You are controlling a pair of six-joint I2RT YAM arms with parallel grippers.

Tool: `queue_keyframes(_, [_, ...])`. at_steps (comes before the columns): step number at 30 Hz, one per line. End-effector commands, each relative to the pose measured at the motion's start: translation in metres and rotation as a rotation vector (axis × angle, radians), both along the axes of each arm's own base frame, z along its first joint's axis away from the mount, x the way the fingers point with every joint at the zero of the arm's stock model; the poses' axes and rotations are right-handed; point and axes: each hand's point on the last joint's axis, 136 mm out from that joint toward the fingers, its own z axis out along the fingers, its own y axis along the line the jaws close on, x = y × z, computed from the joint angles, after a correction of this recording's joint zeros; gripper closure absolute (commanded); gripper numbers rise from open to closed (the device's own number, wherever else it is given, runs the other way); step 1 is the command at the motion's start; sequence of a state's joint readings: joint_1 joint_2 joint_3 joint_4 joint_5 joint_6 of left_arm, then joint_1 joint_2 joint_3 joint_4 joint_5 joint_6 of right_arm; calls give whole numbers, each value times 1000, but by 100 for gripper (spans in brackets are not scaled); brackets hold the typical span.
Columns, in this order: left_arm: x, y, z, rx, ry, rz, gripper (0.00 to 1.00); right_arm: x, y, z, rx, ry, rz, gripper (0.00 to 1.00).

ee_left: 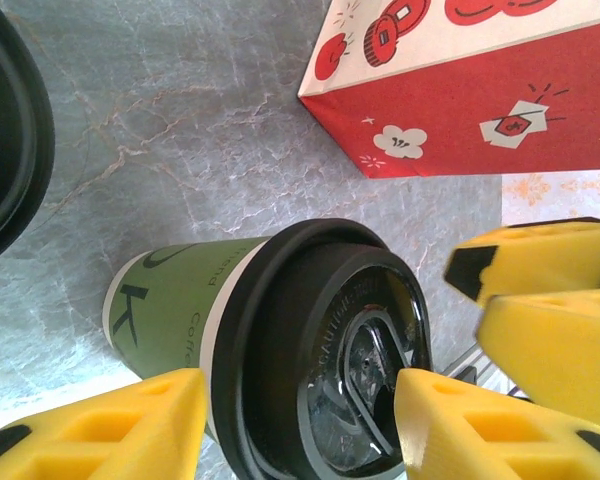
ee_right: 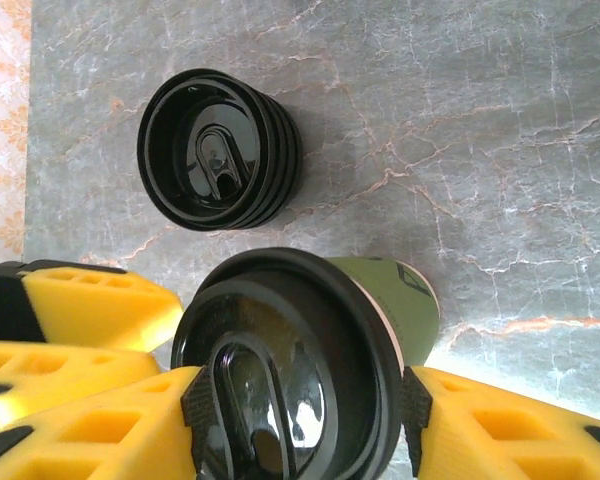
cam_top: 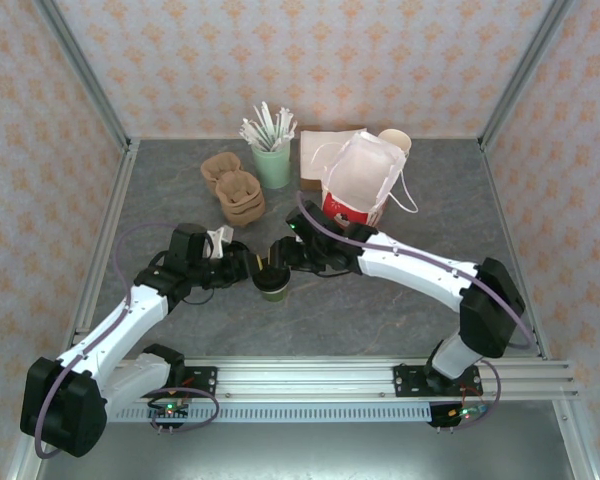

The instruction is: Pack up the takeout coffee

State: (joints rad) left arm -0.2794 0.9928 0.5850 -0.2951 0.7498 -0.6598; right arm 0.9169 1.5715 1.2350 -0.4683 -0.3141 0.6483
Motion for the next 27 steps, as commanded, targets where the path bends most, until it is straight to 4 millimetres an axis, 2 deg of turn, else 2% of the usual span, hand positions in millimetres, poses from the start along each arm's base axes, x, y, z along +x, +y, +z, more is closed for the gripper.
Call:
queue_keyframes(1, [-1, 2, -1, 29, -12, -8, 46, -9, -7, -2, -18, -6, 15, 44])
queue_keyframes(12, [-8, -3, -27, 56, 31, -22, 47, -21, -14, -30, -22, 26, 8, 46])
queue_keyframes(17, [-14, 0, -42, 67, 59, -17, 51, -22, -19, -40, -37, 32, -2, 47])
queue_keyframes(27, [-15, 1, -48, 73, 70, -13, 55, -24, -20, -52, -50, 53, -8, 51])
